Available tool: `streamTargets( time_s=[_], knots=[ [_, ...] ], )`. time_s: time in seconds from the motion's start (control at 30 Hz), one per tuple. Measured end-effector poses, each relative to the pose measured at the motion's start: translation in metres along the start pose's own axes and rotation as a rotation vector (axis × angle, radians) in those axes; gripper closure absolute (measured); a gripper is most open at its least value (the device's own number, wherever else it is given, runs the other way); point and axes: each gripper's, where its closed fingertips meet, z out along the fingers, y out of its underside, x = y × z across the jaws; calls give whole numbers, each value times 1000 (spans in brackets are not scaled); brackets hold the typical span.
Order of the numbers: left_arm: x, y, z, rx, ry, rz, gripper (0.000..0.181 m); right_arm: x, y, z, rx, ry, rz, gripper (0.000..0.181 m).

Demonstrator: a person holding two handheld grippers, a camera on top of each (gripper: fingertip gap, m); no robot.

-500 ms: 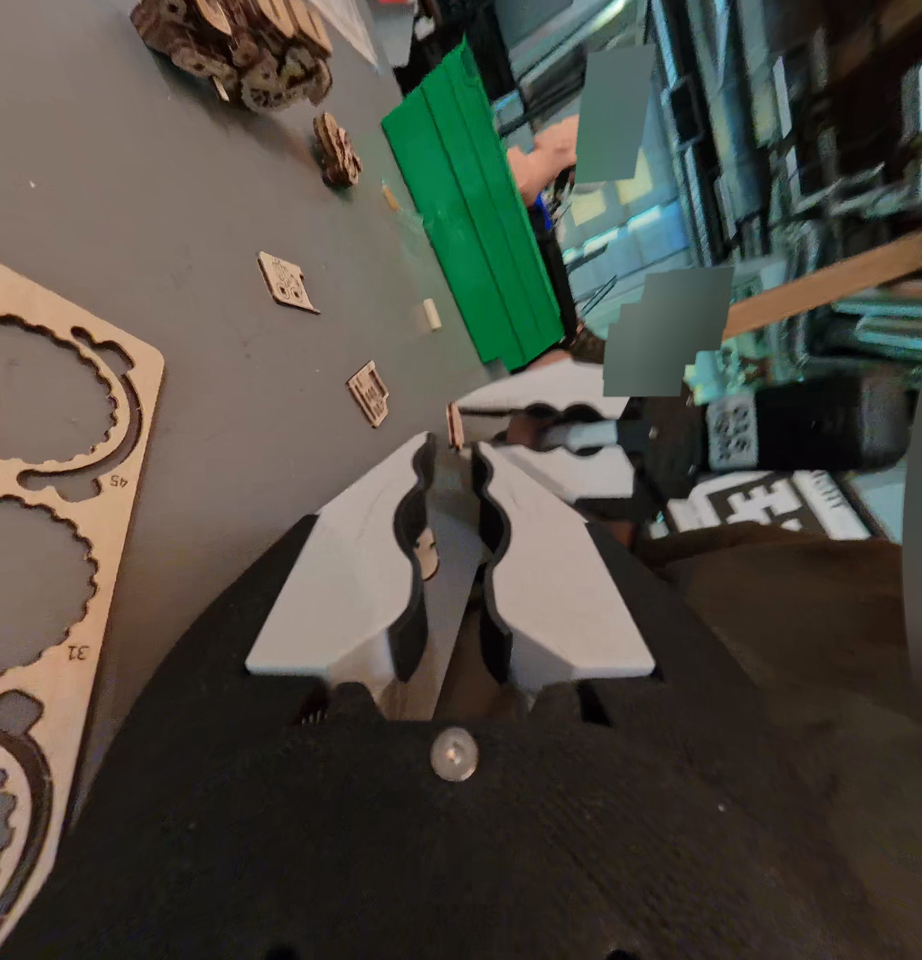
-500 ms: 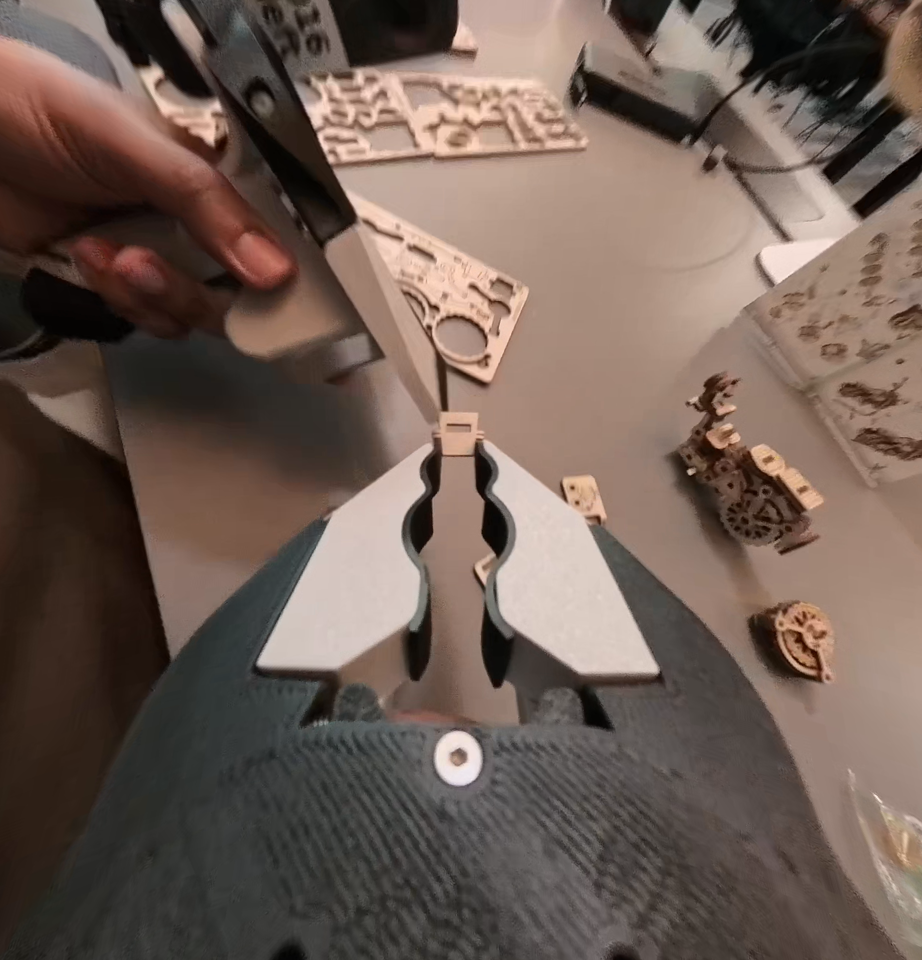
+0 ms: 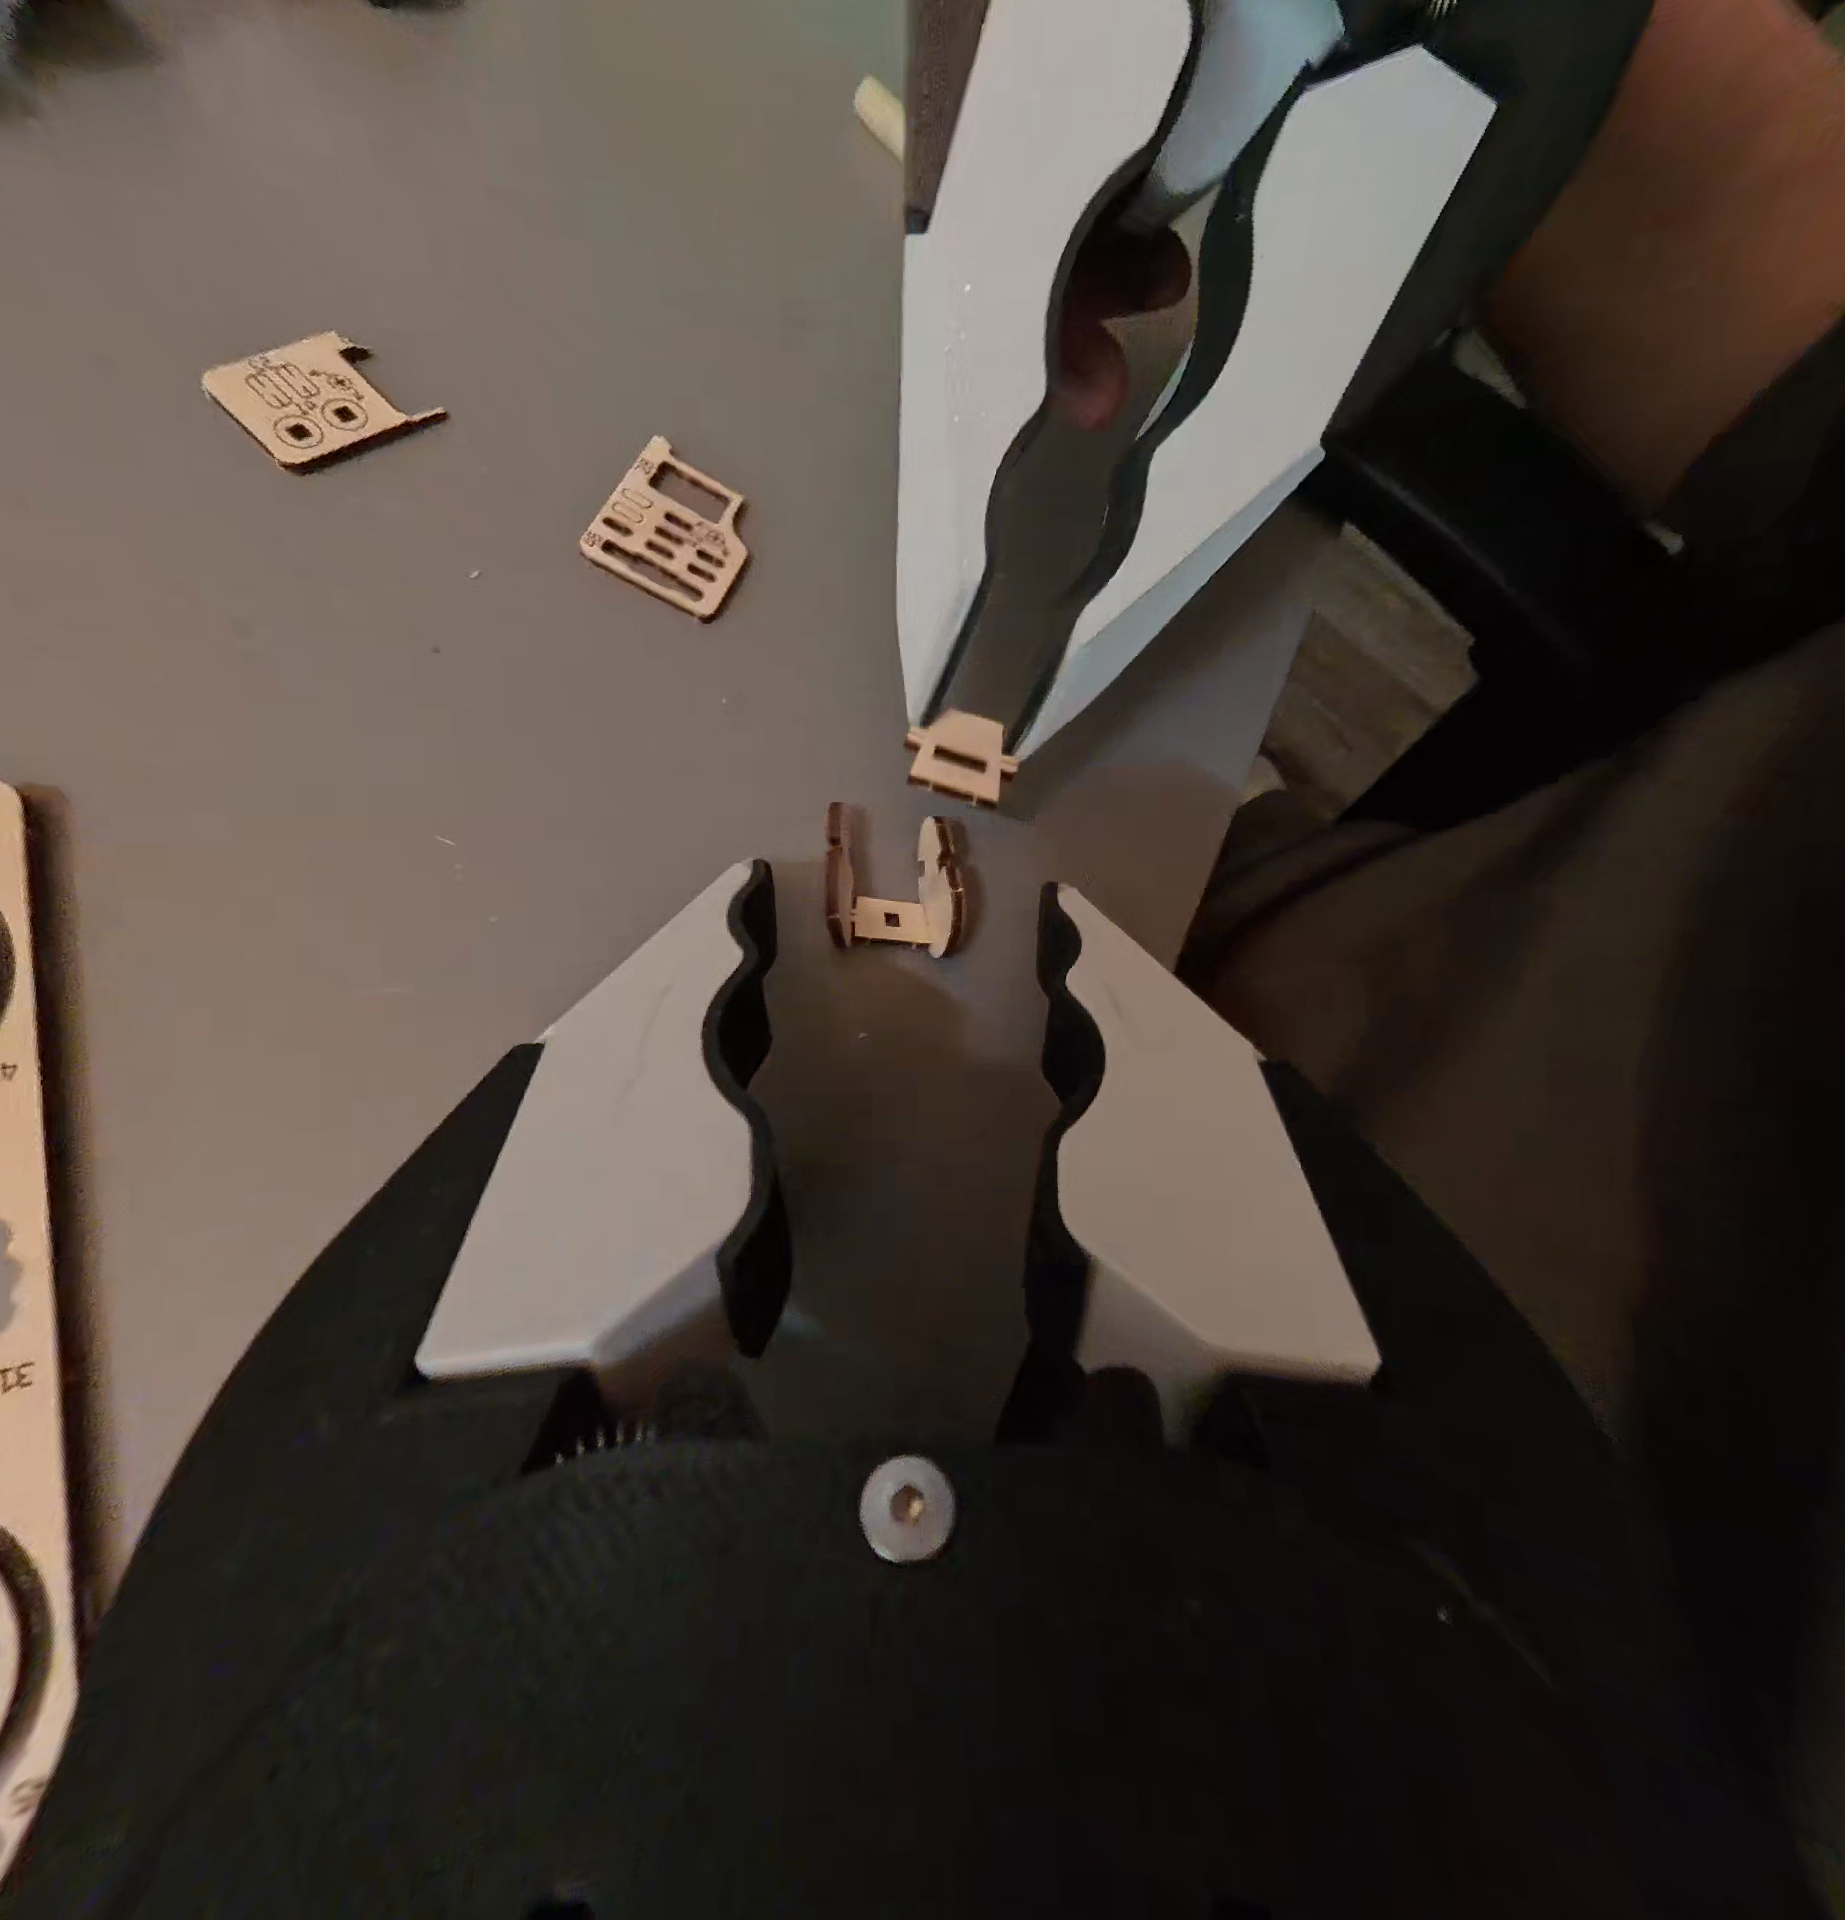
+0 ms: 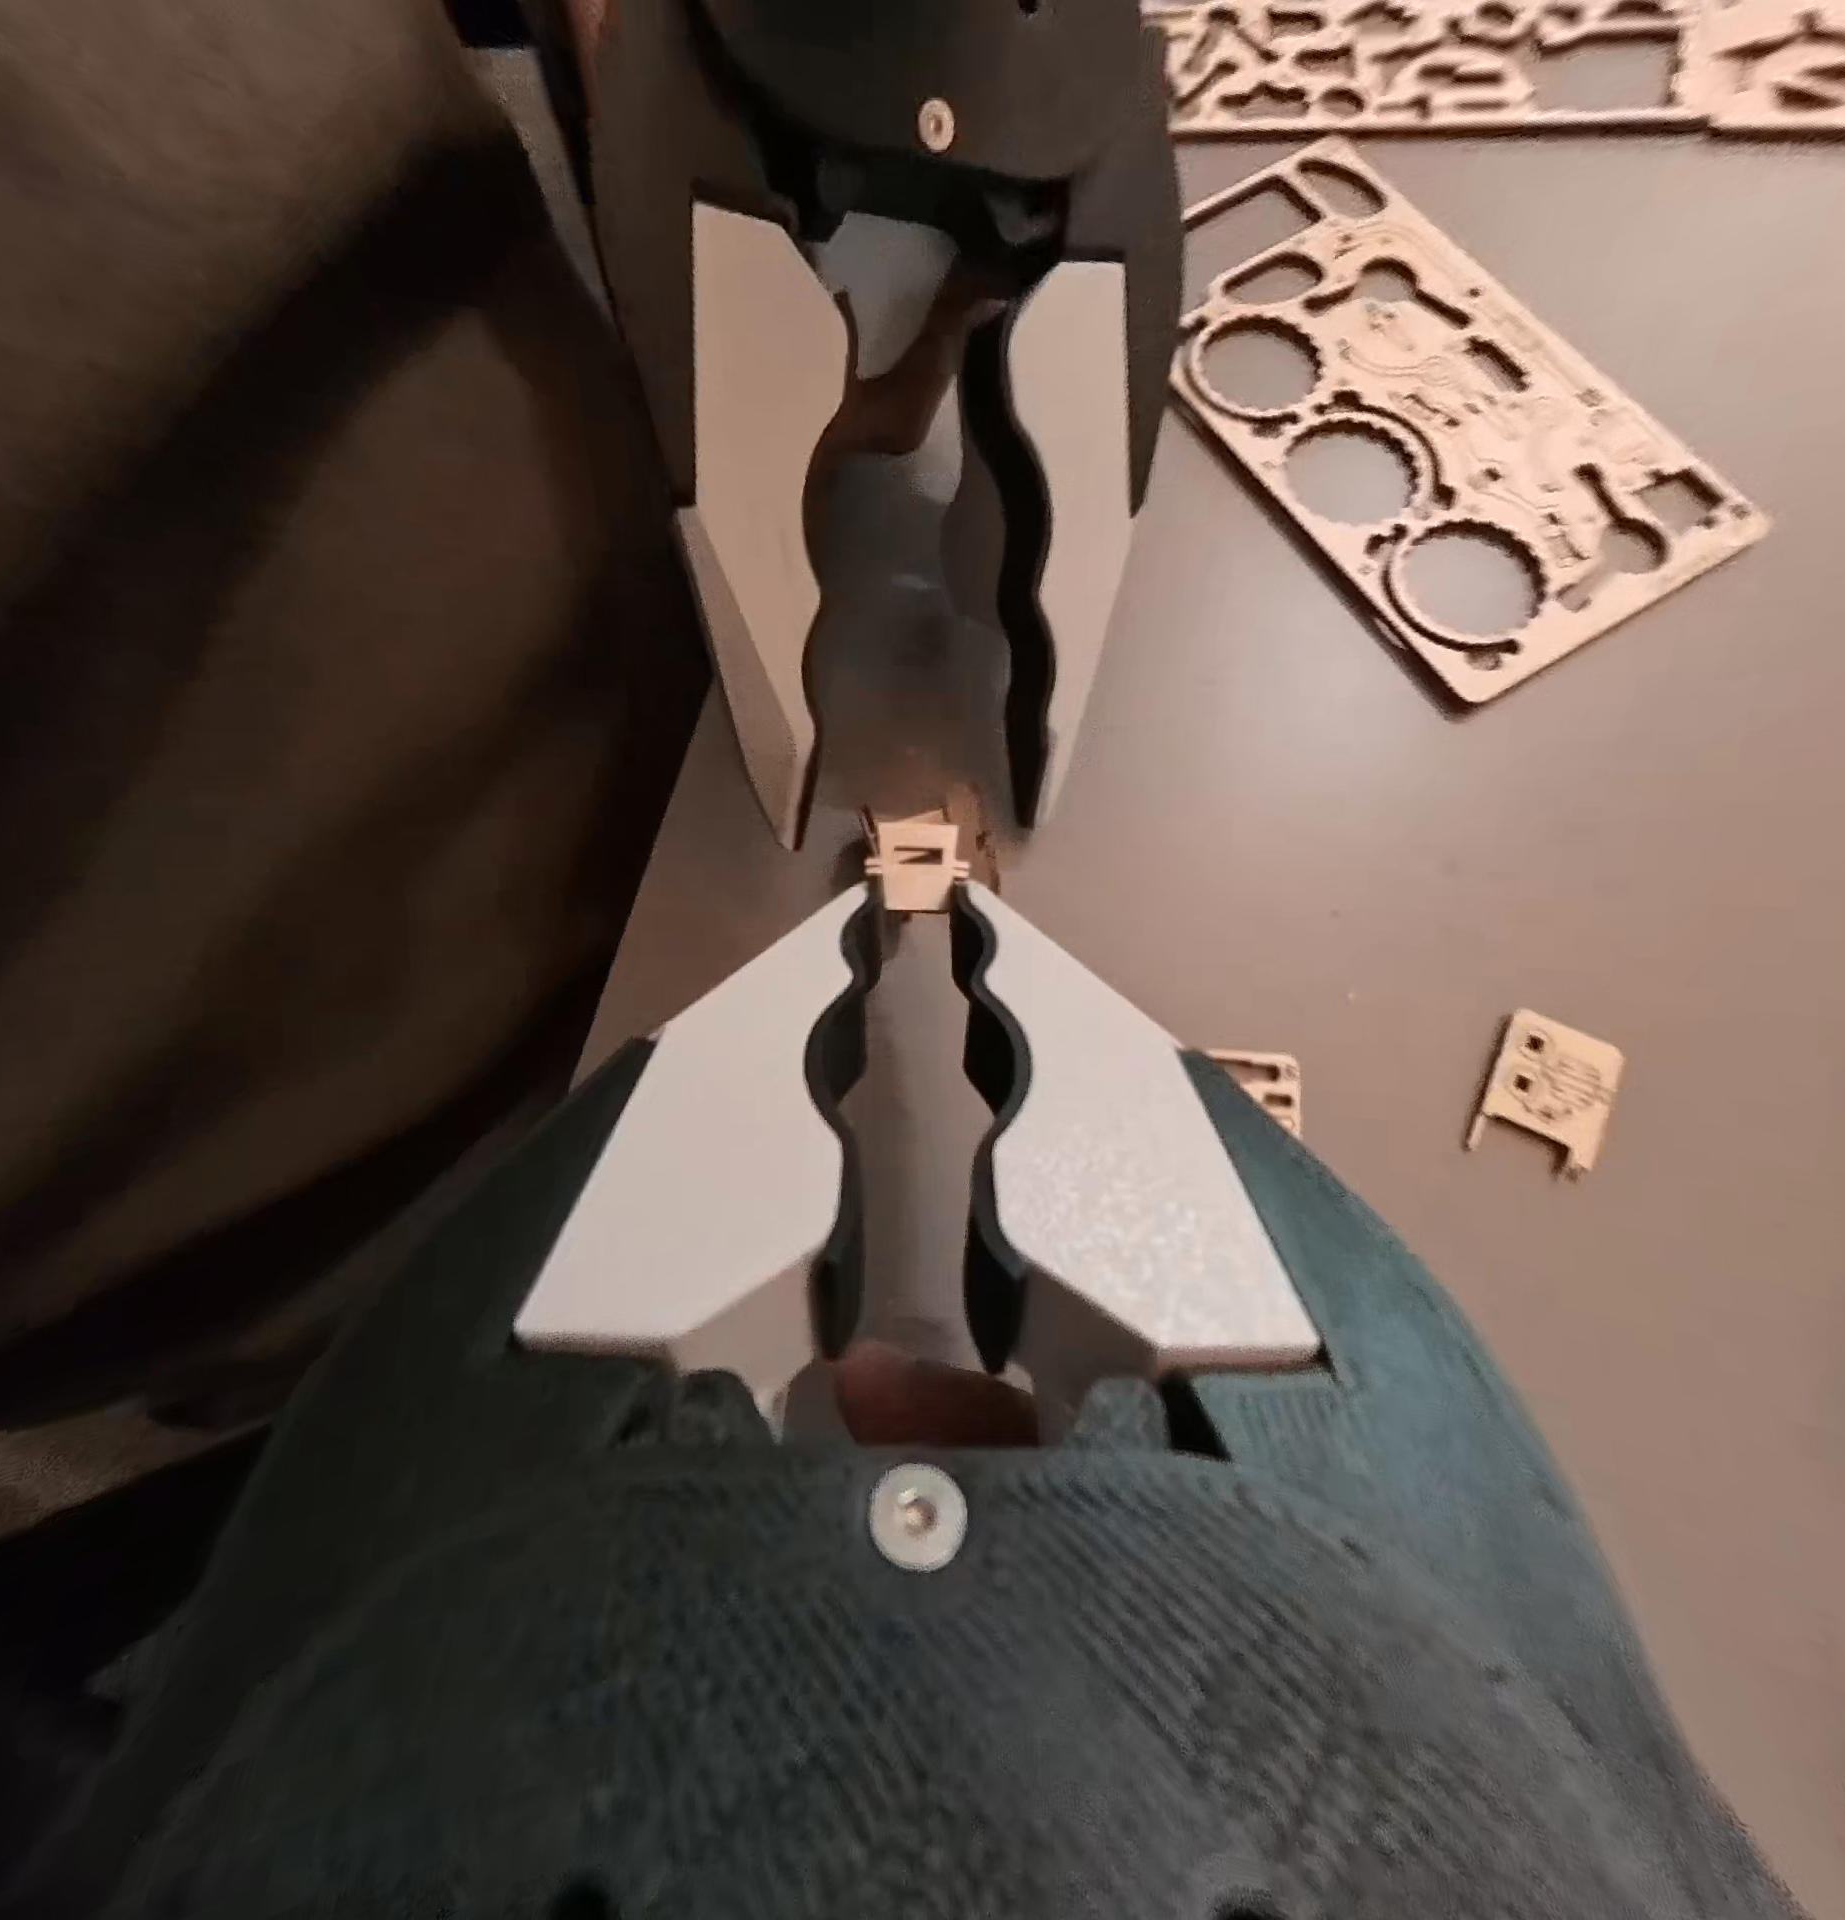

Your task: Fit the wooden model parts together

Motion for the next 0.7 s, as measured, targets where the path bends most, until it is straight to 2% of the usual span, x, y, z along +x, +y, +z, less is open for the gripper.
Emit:
streamTargets(
  time_s=[0.2, 0.4, 0.7],
  knots=[
    [-1, 2, 2, -12, -48, 53, 148, 3, 4, 10, -60, -54, -44, 170],
    [-1, 4, 2, -21, -39, 49, 156, 4, 5, 13, -91, -84, -73, 170],
    [1, 5, 3, -28, -27, 52, 157, 0, 4, 19, -127, -120, -120, 170]
  ],
)
